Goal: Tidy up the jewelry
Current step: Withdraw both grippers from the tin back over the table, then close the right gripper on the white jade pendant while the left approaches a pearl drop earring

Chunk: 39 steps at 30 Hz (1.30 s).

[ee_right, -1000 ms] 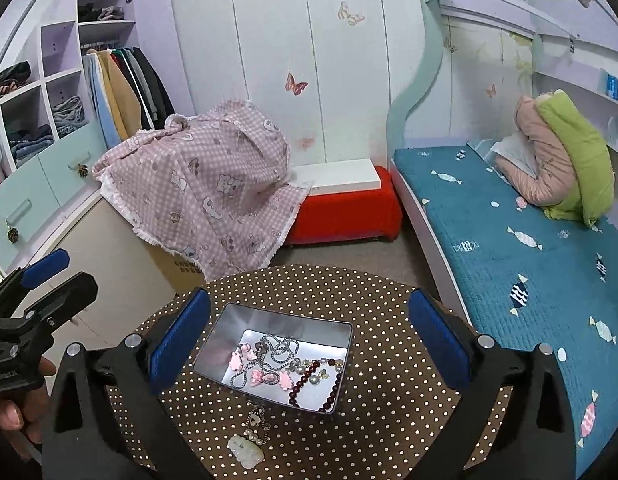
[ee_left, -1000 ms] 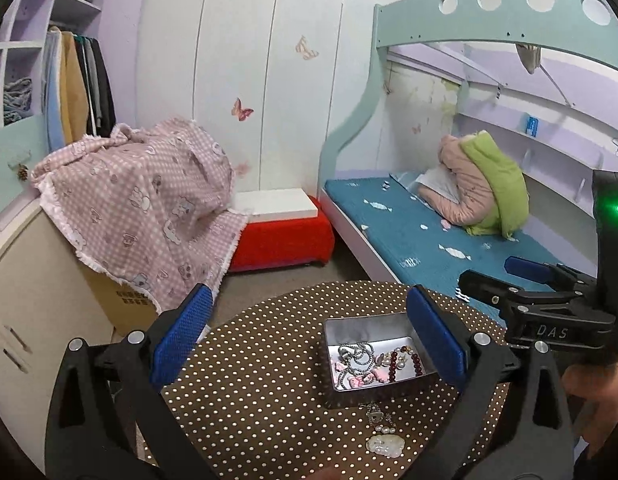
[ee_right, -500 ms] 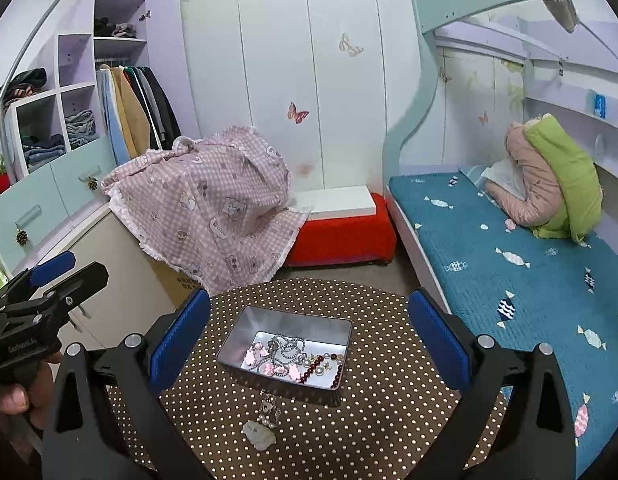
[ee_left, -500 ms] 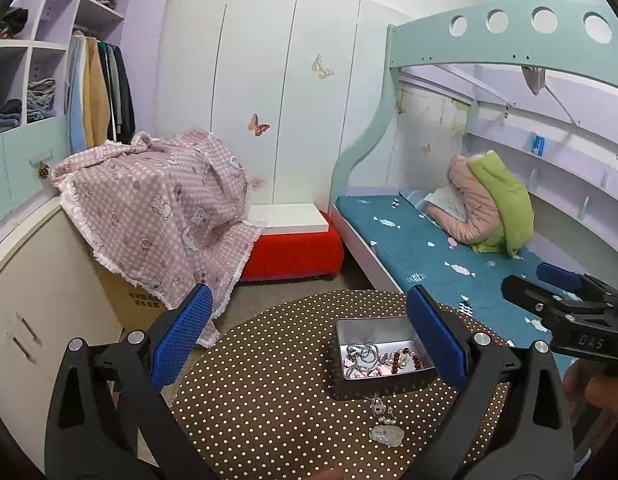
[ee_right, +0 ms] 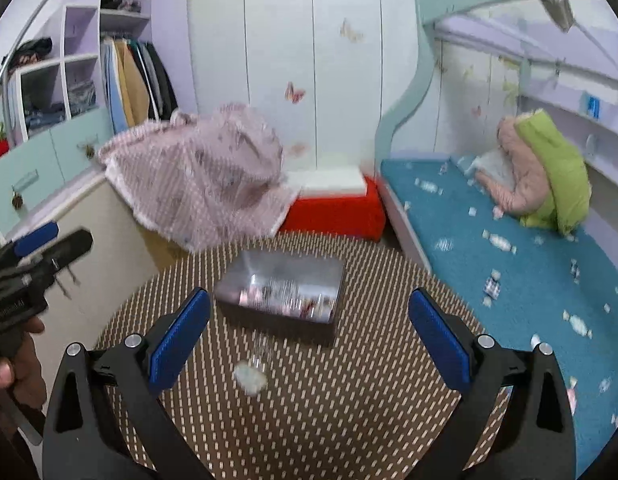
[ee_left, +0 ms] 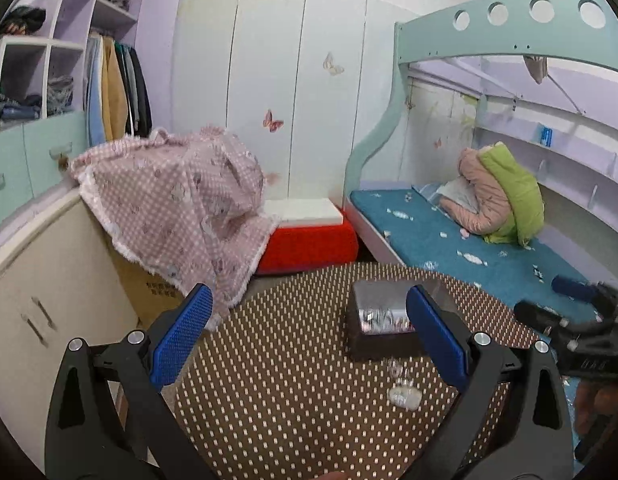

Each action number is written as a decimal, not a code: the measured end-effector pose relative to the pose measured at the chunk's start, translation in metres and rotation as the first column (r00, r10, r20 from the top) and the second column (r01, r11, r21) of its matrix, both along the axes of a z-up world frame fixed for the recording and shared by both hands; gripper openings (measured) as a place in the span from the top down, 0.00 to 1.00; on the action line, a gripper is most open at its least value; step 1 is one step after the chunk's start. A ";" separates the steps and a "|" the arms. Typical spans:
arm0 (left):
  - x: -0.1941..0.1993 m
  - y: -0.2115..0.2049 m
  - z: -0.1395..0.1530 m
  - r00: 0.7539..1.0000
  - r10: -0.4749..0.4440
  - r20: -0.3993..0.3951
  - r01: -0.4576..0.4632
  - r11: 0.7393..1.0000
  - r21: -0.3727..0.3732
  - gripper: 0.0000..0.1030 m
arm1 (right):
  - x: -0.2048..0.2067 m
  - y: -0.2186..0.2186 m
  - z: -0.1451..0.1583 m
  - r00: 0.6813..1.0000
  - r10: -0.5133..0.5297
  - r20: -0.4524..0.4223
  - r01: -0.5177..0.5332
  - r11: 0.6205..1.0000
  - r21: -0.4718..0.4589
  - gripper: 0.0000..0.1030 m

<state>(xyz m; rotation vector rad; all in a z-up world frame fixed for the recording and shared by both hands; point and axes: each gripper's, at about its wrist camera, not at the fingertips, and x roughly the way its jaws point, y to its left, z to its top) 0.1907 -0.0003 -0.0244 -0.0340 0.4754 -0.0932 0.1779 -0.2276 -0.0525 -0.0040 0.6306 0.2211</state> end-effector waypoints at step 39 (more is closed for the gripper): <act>0.046 -0.053 -0.115 0.942 -0.150 -0.301 0.169 0.985 0.038 0.06 | 0.014 0.023 -0.117 0.964 0.098 -0.247 -0.128 0.986 -0.110 0.72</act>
